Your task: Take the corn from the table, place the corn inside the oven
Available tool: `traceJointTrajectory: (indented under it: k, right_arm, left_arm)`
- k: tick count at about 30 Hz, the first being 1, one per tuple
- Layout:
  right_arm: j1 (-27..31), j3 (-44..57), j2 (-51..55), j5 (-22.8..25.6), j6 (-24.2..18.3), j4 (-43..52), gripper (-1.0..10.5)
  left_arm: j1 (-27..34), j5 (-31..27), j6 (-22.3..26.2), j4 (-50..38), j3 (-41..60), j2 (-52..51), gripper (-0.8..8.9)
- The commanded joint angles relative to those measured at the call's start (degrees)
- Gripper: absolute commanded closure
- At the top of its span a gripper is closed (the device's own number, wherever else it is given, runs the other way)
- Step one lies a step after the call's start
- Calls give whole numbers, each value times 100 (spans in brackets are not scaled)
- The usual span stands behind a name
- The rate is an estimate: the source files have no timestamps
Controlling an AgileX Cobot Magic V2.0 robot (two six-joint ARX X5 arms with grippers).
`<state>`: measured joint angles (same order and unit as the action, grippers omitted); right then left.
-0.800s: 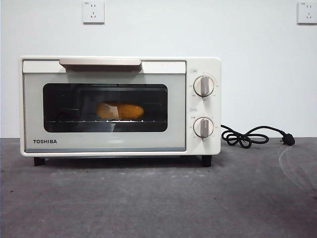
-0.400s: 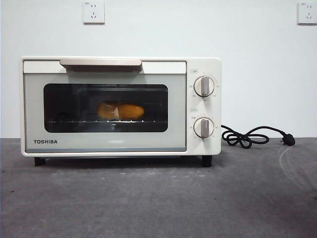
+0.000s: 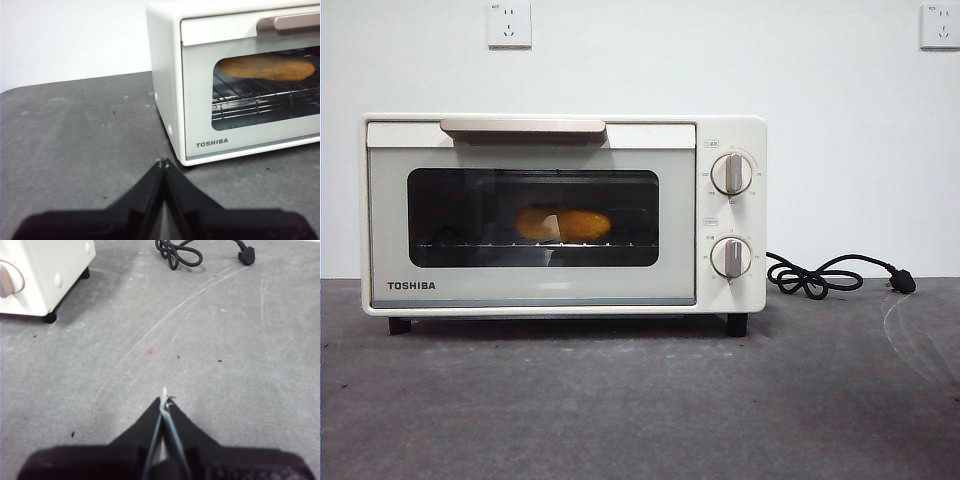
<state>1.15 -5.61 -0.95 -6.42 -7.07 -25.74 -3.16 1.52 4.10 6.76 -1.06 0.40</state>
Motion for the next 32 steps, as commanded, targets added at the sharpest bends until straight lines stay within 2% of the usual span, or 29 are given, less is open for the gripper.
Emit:
traceJointTrajectory:
  k: [1,9,15,32]
  right_arm:
    - [7,39,2,0,-22,39,958]
    - [7,39,2,0,-22,39,958]
    - [7,39,2,2,-22,39,958]
    - [7,39,2,0,-22,39,958]
  left_arm:
    - [9,-4,66,-20,44,-4,817]
    - [9,15,-48,-398,42,-4,817]
    - [11,-17,225,385,31,-4,817]
    - [11,-4,216,326,31,46,817]
